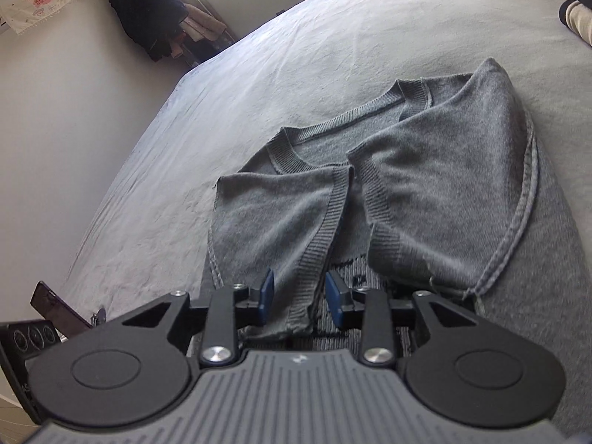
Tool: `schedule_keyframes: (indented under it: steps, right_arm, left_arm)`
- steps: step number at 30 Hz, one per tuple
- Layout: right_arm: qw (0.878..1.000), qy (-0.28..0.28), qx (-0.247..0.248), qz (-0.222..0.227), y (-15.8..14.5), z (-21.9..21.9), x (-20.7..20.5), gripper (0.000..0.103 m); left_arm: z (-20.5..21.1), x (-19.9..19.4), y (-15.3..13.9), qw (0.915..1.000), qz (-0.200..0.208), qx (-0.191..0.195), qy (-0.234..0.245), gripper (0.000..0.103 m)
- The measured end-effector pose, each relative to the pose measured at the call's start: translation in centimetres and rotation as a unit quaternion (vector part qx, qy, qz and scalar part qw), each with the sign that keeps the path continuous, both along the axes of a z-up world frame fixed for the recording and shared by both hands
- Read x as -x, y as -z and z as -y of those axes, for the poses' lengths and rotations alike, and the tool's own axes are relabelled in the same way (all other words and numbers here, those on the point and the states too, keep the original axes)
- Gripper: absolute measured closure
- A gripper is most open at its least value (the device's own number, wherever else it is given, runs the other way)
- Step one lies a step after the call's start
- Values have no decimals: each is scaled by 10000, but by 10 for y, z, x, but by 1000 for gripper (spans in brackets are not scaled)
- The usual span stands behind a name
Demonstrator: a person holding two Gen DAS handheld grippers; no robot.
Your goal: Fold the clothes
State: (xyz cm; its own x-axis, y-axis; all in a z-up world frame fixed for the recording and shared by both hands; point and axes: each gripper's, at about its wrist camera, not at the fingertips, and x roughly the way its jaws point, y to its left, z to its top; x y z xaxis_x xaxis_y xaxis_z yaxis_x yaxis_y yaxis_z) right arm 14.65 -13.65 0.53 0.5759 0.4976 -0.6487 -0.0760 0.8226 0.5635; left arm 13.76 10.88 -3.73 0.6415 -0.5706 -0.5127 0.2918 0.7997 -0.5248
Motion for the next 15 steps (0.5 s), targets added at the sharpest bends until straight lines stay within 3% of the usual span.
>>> schedule_keyframes:
  steps: [4,5,6,10,15]
  right_arm:
    - [9998,-27,166,-54,14,-14,7,70]
    - [9997,-63,228,-31,16,-16,7,77]
    - [9995,-104,302,-25,17,-18,6,97]
    - [9994,97,321,0,10,-11,9,97]
    - [9985,59,538,-121,14,-9,5,96]
  left_arm:
    - [2,-1,3,9999,-41,-154,8,90]
    - [4,-1,4,9997,-67,-222,18,90]
    - [6,-2,5,9995,-91,-288,31,90]
    - [15,3,2,9990,80,-369,229,90]
    - [27,3,11,9961,25,-771,418,90]
